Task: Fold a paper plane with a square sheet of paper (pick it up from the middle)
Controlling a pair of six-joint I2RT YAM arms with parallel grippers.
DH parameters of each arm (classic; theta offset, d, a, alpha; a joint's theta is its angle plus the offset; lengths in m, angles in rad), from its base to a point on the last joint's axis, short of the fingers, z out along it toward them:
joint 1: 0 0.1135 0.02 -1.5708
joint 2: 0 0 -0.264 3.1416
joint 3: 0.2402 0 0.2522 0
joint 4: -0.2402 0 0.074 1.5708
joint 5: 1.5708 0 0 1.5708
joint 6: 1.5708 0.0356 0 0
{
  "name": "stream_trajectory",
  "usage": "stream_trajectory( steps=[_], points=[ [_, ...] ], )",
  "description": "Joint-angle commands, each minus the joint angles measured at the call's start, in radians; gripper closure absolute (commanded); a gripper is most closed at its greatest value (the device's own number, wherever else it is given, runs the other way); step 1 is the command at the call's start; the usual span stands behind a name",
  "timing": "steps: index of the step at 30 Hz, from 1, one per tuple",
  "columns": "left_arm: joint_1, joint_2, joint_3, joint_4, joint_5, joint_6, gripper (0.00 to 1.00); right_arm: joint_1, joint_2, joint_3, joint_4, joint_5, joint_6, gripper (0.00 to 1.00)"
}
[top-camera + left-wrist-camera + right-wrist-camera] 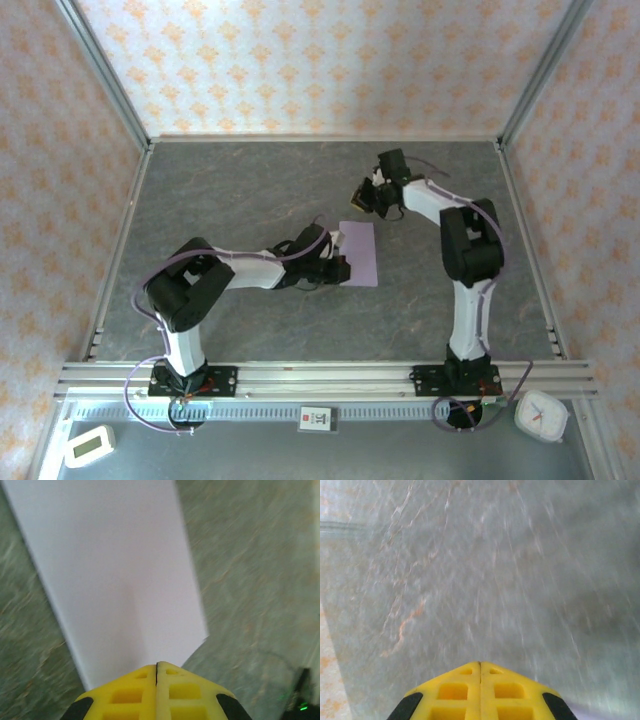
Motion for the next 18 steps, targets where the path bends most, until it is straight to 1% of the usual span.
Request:
stream_trajectory(
  steps=[1, 3, 5, 8, 10, 14, 18],
  points=[
    [0.03, -0.067, 0.092, 0.028, -0.001, -0.11, 0.85, 0.0, -0.146, -0.186, 0.132, 0.021, 0.05, 1.0],
    [0.065, -0.064, 0.133, 0.006, 0.001, -0.108, 0.85, -0.009, -0.221, -0.296, 0.17, 0.025, 0.072, 1.0],
    [0.104, -0.034, 0.185, -0.012, 0.029, -0.092, 0.85, -0.014, -0.301, -0.399, 0.211, 0.028, 0.097, 1.0],
    [0.152, 0.042, 0.28, -0.059, 0.09, -0.033, 0.93, -0.014, -0.39, -0.526, 0.272, 0.006, 0.145, 1.0],
    [0.171, 0.107, 0.365, -0.112, 0.11, 0.029, 0.99, -0.014, -0.44, -0.604, 0.333, -0.018, 0.191, 1.0],
    [0.197, 0.224, 0.509, -0.21, 0.14, 0.122, 1.0, -0.007, -0.499, -0.723, 0.451, -0.057, 0.264, 1.0],
    [0.221, 0.311, 0.604, -0.274, 0.143, 0.201, 1.0, 0.031, -0.498, -0.776, 0.521, -0.067, 0.301, 1.0]
  ],
)
